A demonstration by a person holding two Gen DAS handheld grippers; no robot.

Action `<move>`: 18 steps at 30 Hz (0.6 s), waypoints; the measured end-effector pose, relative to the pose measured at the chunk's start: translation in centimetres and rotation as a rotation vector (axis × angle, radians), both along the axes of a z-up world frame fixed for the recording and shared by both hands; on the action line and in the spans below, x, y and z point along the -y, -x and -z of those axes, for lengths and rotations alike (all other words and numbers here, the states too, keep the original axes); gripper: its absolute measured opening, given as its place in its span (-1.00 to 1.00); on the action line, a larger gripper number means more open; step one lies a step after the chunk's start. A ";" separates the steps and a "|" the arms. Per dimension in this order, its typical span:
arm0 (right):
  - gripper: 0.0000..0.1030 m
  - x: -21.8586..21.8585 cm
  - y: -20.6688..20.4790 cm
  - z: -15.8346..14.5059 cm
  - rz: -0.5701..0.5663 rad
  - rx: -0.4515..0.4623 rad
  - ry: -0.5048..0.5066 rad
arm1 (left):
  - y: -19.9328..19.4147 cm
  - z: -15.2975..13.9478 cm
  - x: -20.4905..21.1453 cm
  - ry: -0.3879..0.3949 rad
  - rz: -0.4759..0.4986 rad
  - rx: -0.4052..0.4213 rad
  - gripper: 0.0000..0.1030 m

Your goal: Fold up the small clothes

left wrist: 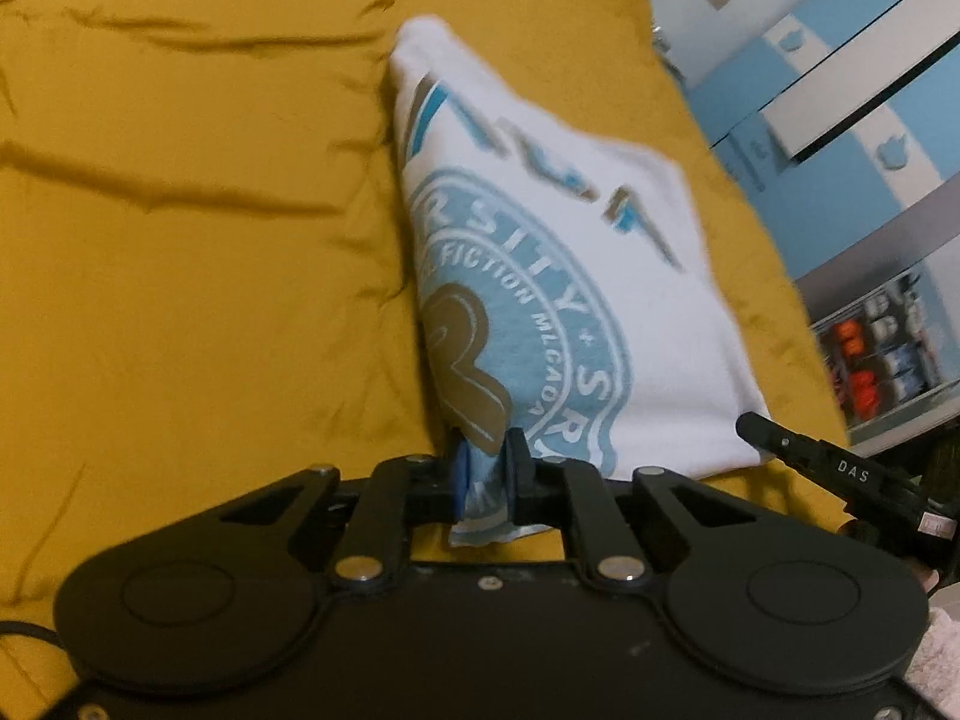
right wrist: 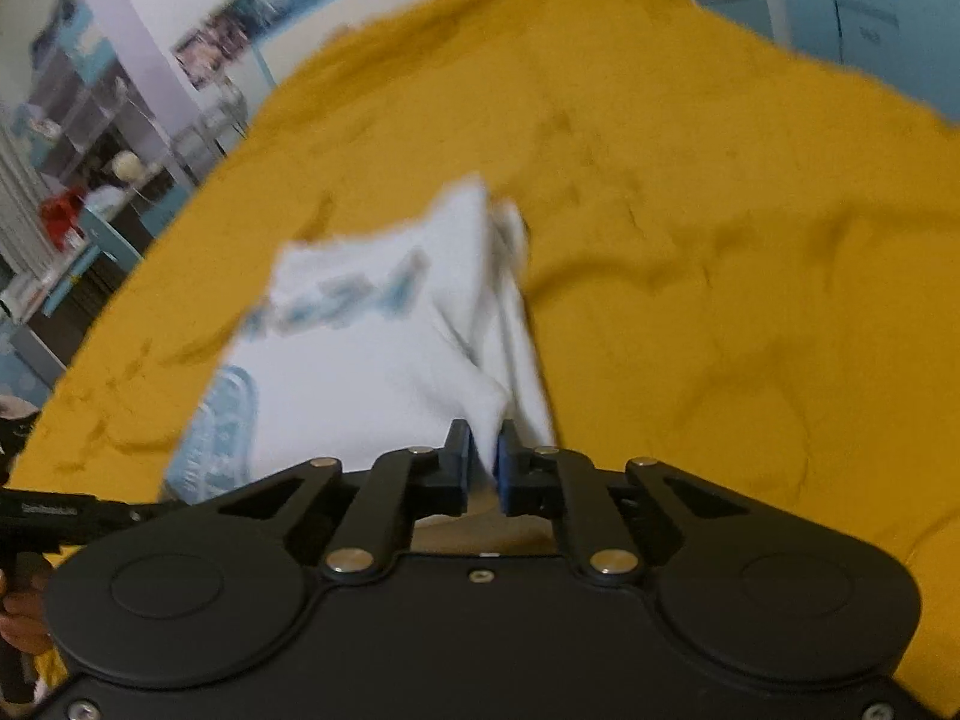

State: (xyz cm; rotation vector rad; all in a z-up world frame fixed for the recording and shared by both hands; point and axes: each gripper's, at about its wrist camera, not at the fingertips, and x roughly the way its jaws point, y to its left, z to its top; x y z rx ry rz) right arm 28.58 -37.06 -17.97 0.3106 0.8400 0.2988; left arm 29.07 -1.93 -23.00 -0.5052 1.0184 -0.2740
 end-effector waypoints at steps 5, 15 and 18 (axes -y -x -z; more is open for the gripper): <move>-0.85 1.0 0.6 0.9 0.012 -0.002 -0.063 | -0.2 0.3 -0.3 -0.018 -0.001 -0.008 -0.51; -0.04 1.2 -0.4 -5.7 -0.020 0.141 0.014 | -0.8 -4.6 0.2 -0.185 0.029 0.099 -0.05; -0.04 0.3 -2.8 -7.1 -0.048 0.180 0.041 | -2.5 -5.6 0.2 -0.213 0.016 0.130 0.08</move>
